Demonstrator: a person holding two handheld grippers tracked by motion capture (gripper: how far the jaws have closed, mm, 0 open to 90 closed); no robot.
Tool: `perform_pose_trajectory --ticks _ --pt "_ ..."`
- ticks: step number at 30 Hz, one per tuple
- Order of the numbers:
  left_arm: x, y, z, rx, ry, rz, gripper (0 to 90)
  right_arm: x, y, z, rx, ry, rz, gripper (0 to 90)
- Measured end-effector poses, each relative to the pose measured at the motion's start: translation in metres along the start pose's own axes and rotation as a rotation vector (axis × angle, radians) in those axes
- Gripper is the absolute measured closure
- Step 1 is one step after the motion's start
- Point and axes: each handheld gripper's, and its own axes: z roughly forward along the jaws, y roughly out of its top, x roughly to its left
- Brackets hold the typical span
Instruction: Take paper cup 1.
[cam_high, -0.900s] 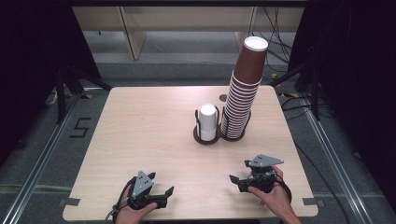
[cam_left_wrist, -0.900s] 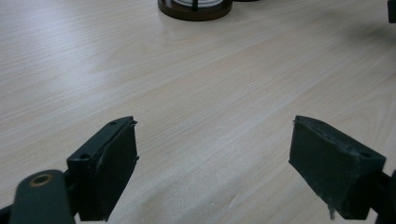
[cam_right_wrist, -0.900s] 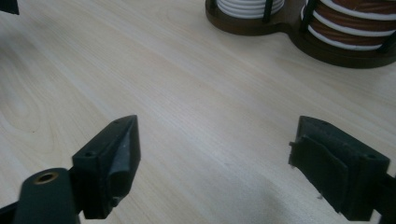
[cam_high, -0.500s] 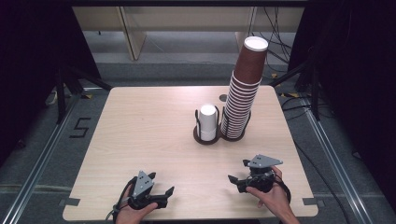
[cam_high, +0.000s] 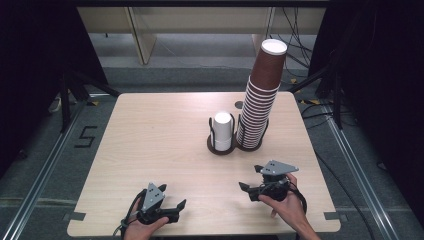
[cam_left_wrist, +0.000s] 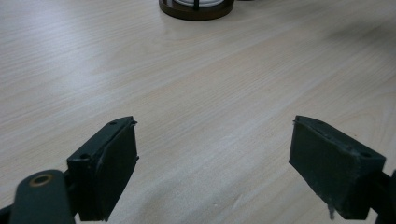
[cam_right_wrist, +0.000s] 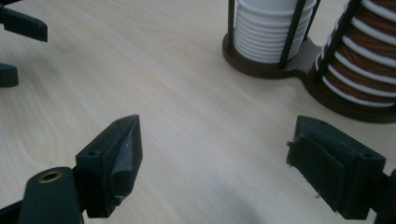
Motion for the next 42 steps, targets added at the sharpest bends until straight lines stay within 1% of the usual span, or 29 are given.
perform_pose_trajectory --ticks 2,3,4,6,7,8,9,10,11,13,14,15,17,18,19,20,23,25,26,28,30,31,32,33,35,36,38,41,42 --pt "0.0 0.0 0.0 0.002 0.0 0.002 14.9 0.001 0.008 0.002 -0.02 0.004 -0.018 18.8" --pt "0.0 0.0 0.0 0.001 0.002 0.002 14.9 0.002 0.011 0.003 -0.019 0.004 -0.004 18.9" --pt "0.0 0.0 0.0 0.001 0.002 0.002 14.9 0.002 0.011 0.003 -0.019 0.004 -0.004 18.9" --pt "0.0 0.0 0.0 -0.002 0.002 -0.004 14.9 0.003 0.02 0.006 -0.037 -0.003 -0.033 20.0" --pt "0.0 0.0 -0.001 0.003 0.004 0.001 14.9 0.003 0.02 0.006 -0.037 -0.003 -0.033 20.0" --pt "0.0 0.0 -0.001 0.003 0.006 0.001 14.9 0.005 0.025 0.008 -0.044 0.001 -0.028 20.6" --pt "0.0 0.0 -0.001 0.002 0.006 -0.001 14.9 0.005 0.028 0.009 -0.043 -0.007 -0.046 20.6" --pt "0.0 0.0 -0.001 0.002 0.006 -0.001 14.9 0.005 0.028 0.009 -0.043 -0.007 -0.046 20.6" --pt "0.0 0.0 -0.001 0.004 0.006 0.001 14.9 0.006 0.033 0.011 -0.047 -0.004 -0.031 21.7" --pt "0.0 0.0 -0.001 0.004 0.006 0.002 14.9 0.006 0.036 0.012 -0.051 -0.003 -0.042 22.0" --pt "0.0 0.0 -0.001 0.004 0.008 0.002 14.9 0.007 0.038 0.012 -0.045 0.0 -0.016 22.1" --pt "0.0 0.0 -0.001 0.005 0.007 0.003 14.9 0.007 0.043 0.014 -0.056 -0.004 -0.036 22.8" --pt "0.0 0.0 -0.001 0.004 0.007 0.002 14.9 0.007 0.046 0.015 -0.07 -0.012 -0.036 22.9" --pt "0.0 0.0 -0.001 0.0 0.008 -0.005 14.9 0.006 0.052 0.016 -0.086 -0.019 -0.052 23.3" --pt "0.0 0.0 -0.001 0.0 0.008 -0.005 14.9 0.006 0.052 0.016 -0.086 -0.019 -0.052 23.3" --pt "0.0 0.0 -0.001 0.0 0.008 -0.005 14.9 0.007 0.055 0.016 -0.084 -0.017 -0.038 23.4" --pt "0.0 0.0 -0.001 -0.005 0.006 -0.006 14.9 0.007 0.065 0.018 -0.1 -0.019 -0.03 25.3" --pt "0.001 0.0 -0.001 0.0 0.006 -0.001 14.9 0.007 0.068 0.019 -0.102 -0.029 -0.025 25.3" --pt "0.001 0.0 -0.001 0.0 0.007 -0.001 14.9 0.006 0.073 0.021 -0.107 -0.036 -0.026 25.3" --pt "0.001 0.0 -0.001 -0.001 0.007 -0.002 14.9 0.006 0.077 0.024 -0.119 -0.041 -0.007 25.7" --pt "0.001 0.0 -0.001 0.002 0.009 0.0 14.9 0.005 0.08 0.024 -0.116 -0.05 -0.02 25.9" --pt "0.001 0.0 -0.001 0.003 0.01 0.0 14.9 0.007 0.082 0.026 -0.12 -0.054 -0.003 25.9" --pt "0.001 0.0 -0.001 0.0 0.007 -0.001 14.9 0.006 0.085 0.026 -0.116 -0.061 -0.015 25.9" --pt "0.001 0.0 -0.001 -0.004 0.007 -0.006 14.9 0.007 0.089 0.029 -0.125 -0.063 0.018 27.3" --pt "0.001 0.0 -0.001 -0.004 0.008 -0.008 14.9 0.004 0.094 0.032 -0.132 -0.082 0.002 27.7" --pt "0.001 0.0 -0.001 -0.004 0.008 -0.008 14.9 0.004 0.094 0.032 -0.132 -0.082 0.002 27.7" --pt "0.001 0.0 -0.001 -0.004 0.009 -0.008 14.8 0.003 0.1 0.038 -0.146 -0.102 0.01 28.2" --pt "0.001 0.0 -0.001 0.002 0.01 -0.003 14.9 0.001 0.104 0.042 -0.153 -0.097 0.015 29.0" --pt "0.001 0.0 -0.001 0.002 0.01 -0.003 14.9 0.001 0.106 0.043 -0.148 -0.116 0.01 29.1"
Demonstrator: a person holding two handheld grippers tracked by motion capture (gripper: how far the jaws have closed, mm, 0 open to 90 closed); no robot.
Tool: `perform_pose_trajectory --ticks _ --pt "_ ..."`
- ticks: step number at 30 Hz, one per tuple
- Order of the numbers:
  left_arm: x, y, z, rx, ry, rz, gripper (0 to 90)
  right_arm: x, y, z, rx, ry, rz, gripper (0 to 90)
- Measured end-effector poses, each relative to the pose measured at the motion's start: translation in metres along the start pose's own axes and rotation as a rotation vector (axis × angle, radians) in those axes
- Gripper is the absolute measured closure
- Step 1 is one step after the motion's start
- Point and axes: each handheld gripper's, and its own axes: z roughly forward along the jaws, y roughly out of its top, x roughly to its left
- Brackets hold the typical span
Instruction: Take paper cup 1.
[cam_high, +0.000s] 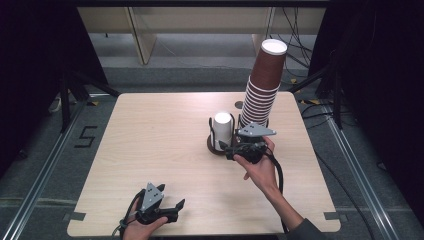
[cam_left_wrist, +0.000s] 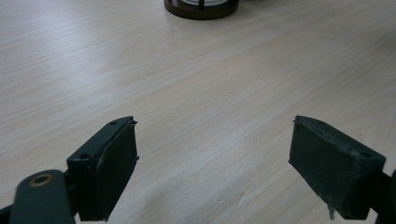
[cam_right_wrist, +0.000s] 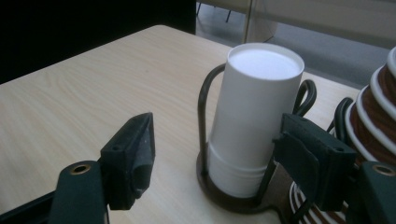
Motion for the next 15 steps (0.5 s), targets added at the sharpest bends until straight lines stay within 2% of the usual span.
perform_pose_trajectory --ticks 2,4,6,7,8,13,15 --pt "0.0 0.0 0.0 0.0 -0.001 0.001 14.9 0.0 0.004 0.004 0.0 -0.018 0.006 29.4" --pt "0.0 0.0 0.0 0.001 -0.004 0.002 14.9 -0.002 0.01 0.01 -0.015 -0.056 0.003 29.9" --pt "-0.001 0.0 0.0 0.001 -0.003 0.003 14.9 -0.004 0.012 0.012 -0.014 -0.056 -0.014 30.6" --pt "-0.001 0.0 0.0 -0.002 -0.004 0.0 14.9 -0.004 0.016 0.017 -0.02 -0.05 0.016 30.8" --pt "-0.001 0.0 0.0 0.001 -0.004 0.003 14.9 -0.004 0.016 0.017 -0.02 -0.05 0.016 30.8" --pt "-0.001 0.0 0.0 -0.001 -0.007 -0.002 14.9 -0.005 0.024 0.027 0.007 -0.08 -0.001 30.7" --pt "-0.001 0.0 0.0 0.0 -0.009 0.001 14.9 -0.005 0.027 0.033 -0.002 -0.12 0.004 29.9"
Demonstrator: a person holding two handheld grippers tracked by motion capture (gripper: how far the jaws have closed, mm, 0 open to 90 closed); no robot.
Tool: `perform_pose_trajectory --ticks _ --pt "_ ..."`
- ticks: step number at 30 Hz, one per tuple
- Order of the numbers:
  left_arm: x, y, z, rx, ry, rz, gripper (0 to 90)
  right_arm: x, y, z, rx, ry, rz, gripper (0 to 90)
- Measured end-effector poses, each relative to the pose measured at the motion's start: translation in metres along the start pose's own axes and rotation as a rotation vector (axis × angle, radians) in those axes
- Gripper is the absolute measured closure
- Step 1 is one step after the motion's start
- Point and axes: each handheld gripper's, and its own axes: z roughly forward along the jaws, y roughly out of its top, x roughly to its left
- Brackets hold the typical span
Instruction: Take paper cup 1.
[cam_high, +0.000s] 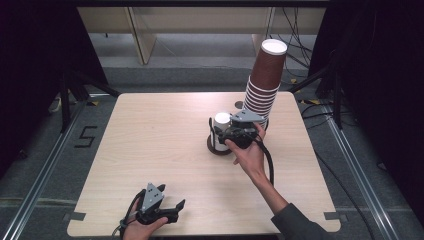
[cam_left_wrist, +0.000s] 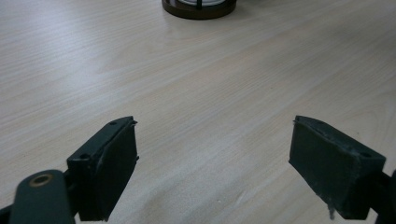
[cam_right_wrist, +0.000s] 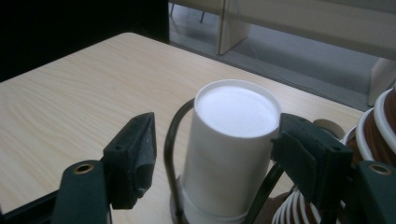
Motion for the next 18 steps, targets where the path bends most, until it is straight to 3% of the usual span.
perform_pose_trajectory --ticks 6,7,8,11,12,18 --pt "0.0 0.0 0.0 -0.001 -0.003 0.009 14.9 -0.001 0.004 0.01 0.019 -0.016 -0.001 27.1" --pt "0.0 0.0 -0.001 0.001 -0.001 0.01 14.9 0.001 0.004 0.011 0.03 -0.016 0.016 26.9" --pt "0.0 0.001 -0.001 0.005 0.005 0.011 14.9 0.0 0.005 0.013 0.028 -0.025 -0.009 26.0" --pt "0.0 0.001 -0.001 0.003 0.004 0.012 14.9 0.0 0.007 0.02 0.036 -0.045 0.003 25.0" --pt "0.0 0.001 -0.001 0.004 0.004 0.011 14.9 0.001 0.007 0.022 0.039 -0.042 0.028 25.1" --pt "0.0 0.001 -0.001 0.004 0.002 0.011 14.9 -0.001 0.009 0.029 0.056 -0.067 0.014 25.8"
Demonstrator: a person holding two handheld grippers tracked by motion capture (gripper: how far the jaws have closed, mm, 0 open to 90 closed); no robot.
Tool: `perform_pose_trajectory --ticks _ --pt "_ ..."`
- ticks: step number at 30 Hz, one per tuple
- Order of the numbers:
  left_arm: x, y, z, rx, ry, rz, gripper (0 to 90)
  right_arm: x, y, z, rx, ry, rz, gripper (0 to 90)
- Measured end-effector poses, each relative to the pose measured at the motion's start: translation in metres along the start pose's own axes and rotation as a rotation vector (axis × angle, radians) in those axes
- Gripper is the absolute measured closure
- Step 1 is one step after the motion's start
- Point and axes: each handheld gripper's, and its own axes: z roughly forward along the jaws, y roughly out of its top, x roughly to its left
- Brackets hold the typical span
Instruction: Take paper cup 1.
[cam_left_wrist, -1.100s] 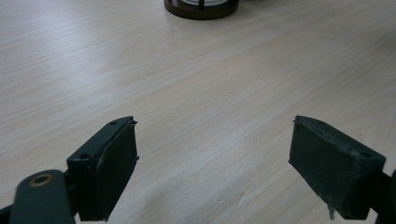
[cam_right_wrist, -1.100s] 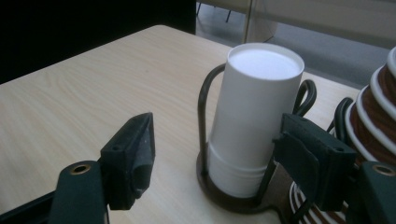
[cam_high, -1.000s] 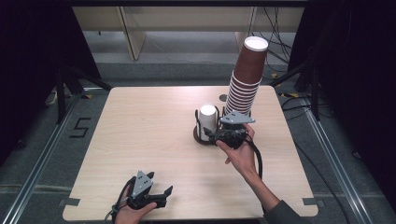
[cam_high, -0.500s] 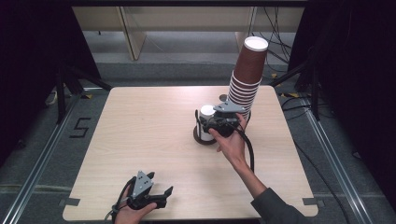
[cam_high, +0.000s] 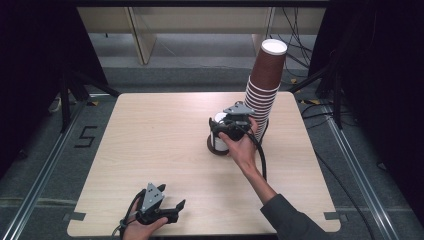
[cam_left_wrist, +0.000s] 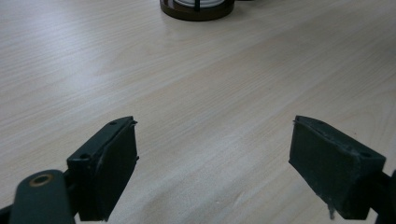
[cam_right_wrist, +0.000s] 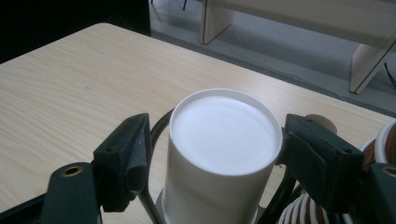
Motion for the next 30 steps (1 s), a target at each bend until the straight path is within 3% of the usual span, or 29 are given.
perform_pose_trajectory --ticks 5,6,9,15,16,17,19,23,30 --pt "0.0 0.0 0.0 -0.008 -0.003 -0.004 14.9 0.001 0.001 0.007 0.021 -0.001 -0.002 26.8" --pt "0.0 0.0 0.0 -0.01 -0.004 -0.009 14.9 0.002 0.001 0.008 0.015 0.0 0.029 27.0" --pt "0.0 0.0 0.0 -0.005 -0.005 -0.002 14.9 0.0 0.0 0.012 0.03 -0.017 0.001 29.4" --pt "0.0 0.0 0.0 -0.005 -0.006 -0.001 14.9 -0.002 0.0 0.015 0.03 -0.007 0.011 33.3" --pt "0.0 0.0 0.0 -0.005 -0.006 -0.001 14.9 -0.002 0.001 0.013 0.027 0.006 0.048 33.7" --pt "0.0 0.0 0.0 -0.005 -0.006 -0.001 14.9 -0.002 0.001 0.013 0.027 0.006 0.048 33.7" --pt "0.0 0.0 0.0 -0.002 -0.002 -0.001 14.9 -0.003 0.006 0.009 0.008 -0.011 0.006 33.8" --pt "0.0 0.0 0.0 0.001 -0.008 0.002 14.9 0.0 0.017 0.001 -0.015 -0.016 0.028 33.9" --pt "-0.001 0.0 0.0 0.002 -0.006 0.003 14.9 0.003 0.034 -0.011 -0.052 -0.027 0.009 34.1"
